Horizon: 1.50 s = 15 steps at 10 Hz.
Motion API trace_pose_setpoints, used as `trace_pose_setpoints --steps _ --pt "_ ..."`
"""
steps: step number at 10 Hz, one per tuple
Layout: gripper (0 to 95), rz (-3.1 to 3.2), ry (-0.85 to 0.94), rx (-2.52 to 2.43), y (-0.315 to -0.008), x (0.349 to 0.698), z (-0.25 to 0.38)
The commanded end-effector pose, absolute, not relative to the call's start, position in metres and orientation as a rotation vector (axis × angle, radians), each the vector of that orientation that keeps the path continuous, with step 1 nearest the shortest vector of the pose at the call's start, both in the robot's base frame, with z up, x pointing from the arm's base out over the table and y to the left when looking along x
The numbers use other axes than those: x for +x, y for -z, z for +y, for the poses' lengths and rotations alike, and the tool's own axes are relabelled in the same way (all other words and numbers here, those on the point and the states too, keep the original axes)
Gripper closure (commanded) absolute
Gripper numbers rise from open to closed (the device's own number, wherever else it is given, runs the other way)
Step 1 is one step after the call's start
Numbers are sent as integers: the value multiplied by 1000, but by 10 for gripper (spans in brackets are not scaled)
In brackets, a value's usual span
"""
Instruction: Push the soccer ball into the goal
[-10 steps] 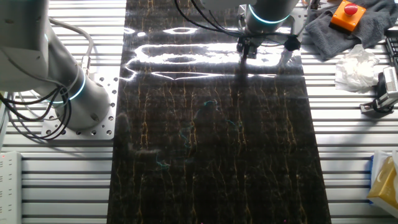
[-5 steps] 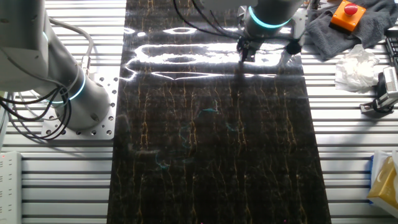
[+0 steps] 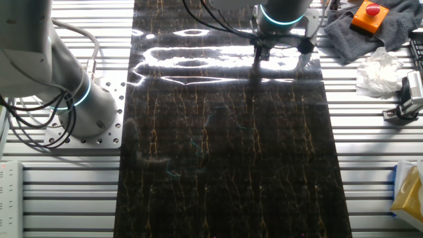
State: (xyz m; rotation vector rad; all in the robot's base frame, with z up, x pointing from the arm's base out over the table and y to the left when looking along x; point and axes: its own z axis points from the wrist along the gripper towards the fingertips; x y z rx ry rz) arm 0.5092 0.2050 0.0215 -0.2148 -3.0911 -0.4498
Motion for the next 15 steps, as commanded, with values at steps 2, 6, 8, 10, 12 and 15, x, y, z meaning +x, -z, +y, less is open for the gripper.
trace_pose_setpoints --steps 2,6,8,10,12,15 --pt "950 -3093 456 -266 -21 510 218" --pt "950 -3088 446 -241 -26 509 208" --pt "950 -3083 446 -251 -26 509 207" --pt "950 -3081 445 -252 -26 509 207" --pt "950 -3080 445 -256 -26 509 207" --pt "950 -3058 464 -322 -28 508 208"
